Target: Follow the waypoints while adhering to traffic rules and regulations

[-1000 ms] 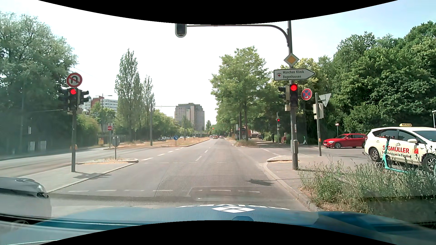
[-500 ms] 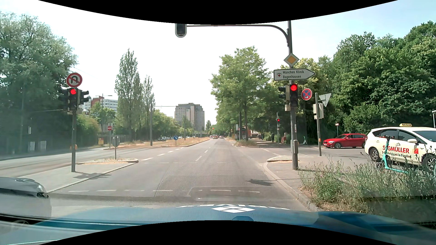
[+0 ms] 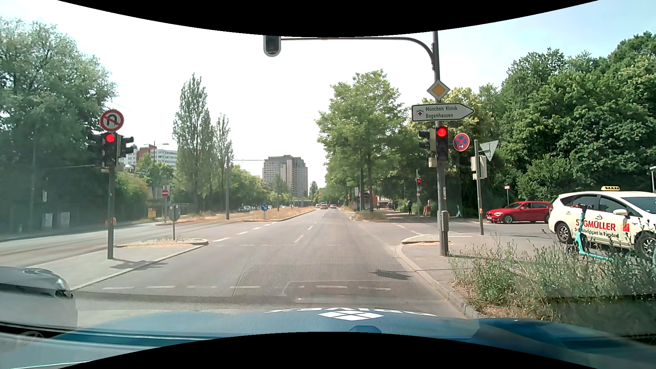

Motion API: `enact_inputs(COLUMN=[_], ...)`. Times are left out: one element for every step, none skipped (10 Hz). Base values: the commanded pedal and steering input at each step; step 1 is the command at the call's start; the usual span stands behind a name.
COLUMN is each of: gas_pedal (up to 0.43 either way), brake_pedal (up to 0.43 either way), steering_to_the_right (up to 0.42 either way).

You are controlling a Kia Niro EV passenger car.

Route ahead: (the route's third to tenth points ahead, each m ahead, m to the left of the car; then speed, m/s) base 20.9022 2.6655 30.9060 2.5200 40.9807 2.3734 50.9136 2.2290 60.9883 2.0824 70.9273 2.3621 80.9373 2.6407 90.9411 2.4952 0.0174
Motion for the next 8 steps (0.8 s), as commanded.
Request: enact_inputs(gas_pedal=[0.000,0.000,0.000,0.000,0.000,0.000,0.000,0.000], brake_pedal=[0.232,0.232,0.232,0.238,0.232,0.232,0.232,0.238], steering_to_the_right=[-0.003,-0.003,-0.003,-0.003,-0.003,-0.003,-0.003,-0.003])
